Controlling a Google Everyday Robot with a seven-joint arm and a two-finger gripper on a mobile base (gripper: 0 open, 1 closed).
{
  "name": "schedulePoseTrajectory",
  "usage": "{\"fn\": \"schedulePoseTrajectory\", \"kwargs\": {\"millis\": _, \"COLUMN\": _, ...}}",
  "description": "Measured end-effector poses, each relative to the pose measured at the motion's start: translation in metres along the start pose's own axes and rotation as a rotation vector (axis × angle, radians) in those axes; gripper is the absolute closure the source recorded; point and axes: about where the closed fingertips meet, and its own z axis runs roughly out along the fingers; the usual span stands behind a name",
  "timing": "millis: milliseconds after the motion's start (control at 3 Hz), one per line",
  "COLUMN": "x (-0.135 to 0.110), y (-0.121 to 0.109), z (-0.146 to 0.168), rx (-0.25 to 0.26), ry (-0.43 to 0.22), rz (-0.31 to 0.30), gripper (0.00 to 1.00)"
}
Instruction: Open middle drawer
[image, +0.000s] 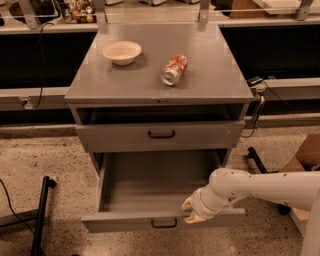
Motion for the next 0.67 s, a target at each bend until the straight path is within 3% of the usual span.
{"fn": "schedulePoseTrajectory", "kwargs": {"millis": 667, "x": -0.0013, "y": 0.0014, "z": -0.0009, "rx": -0.005, "ry": 0.002, "rz": -0.006, "gripper": 0.26}}
